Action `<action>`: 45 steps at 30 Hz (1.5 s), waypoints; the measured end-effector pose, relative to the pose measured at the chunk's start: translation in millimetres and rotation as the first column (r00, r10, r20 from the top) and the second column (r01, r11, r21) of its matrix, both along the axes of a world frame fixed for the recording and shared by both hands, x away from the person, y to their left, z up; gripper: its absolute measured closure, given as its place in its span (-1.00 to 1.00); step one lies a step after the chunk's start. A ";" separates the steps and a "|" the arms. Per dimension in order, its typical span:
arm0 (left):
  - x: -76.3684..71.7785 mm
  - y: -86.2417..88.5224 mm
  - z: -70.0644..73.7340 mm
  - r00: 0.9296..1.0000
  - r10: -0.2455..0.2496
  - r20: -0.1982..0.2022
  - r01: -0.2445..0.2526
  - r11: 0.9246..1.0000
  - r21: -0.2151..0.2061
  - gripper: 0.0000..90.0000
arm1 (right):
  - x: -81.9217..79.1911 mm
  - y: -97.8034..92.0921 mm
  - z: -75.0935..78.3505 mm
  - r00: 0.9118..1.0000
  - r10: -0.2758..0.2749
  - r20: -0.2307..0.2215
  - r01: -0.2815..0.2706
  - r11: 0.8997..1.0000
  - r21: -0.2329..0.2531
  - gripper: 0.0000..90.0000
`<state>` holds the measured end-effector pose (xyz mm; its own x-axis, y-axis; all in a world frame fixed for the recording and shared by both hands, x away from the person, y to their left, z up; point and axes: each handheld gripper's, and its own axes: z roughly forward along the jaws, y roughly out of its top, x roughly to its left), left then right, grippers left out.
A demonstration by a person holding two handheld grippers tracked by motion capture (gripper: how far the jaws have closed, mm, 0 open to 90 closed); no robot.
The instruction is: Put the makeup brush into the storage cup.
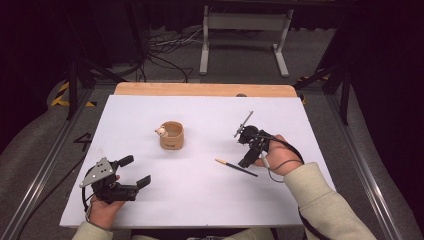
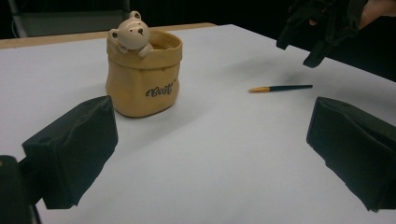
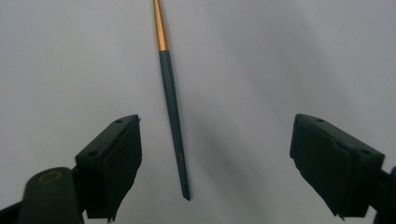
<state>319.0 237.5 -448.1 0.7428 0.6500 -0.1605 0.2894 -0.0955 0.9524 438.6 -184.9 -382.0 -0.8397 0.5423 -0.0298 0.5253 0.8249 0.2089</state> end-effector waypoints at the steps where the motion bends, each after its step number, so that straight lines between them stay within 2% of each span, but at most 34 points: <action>1: 0.0 -0.1 0.0 1.000 0.000 0.000 0.000 1.000 0.000 -0.94 | -0.5 0.8 -1.4 1.000 0.003 -0.007 -0.003 1.000 0.000 -0.52; 10: 0.1 -1.0 -0.2 1.000 -0.007 -0.004 0.007 1.000 0.003 -0.93 | -2.2 4.8 -16.9 0.997 0.007 -0.076 -0.010 0.999 -0.031 -0.09; 20: 0.2 -1.2 -0.1 1.000 -0.009 -0.005 0.009 1.000 0.008 -0.93 | -2.9 8.1 -28.1 0.994 0.009 -0.112 -0.016 0.998 -0.054 0.24; 33: 0.1 -1.6 -0.4 1.000 -0.009 -0.005 0.009 1.000 0.011 -0.93 | -2.5 14.9 -35.4 0.990 0.029 -0.138 -0.042 0.995 -0.090 0.56; 42: 0.0 -1.6 -0.3 1.000 -0.008 -0.004 0.009 1.000 0.012 -0.93 | -4.0 19.0 -36.1 0.991 0.044 -0.126 -0.061 0.989 -0.138 0.83; 45: -0.1 -1.8 -0.3 1.000 -0.010 -0.003 0.010 1.000 0.013 -0.93 | -4.7 20.3 -36.4 0.991 0.050 -0.123 -0.068 0.987 -0.148 0.86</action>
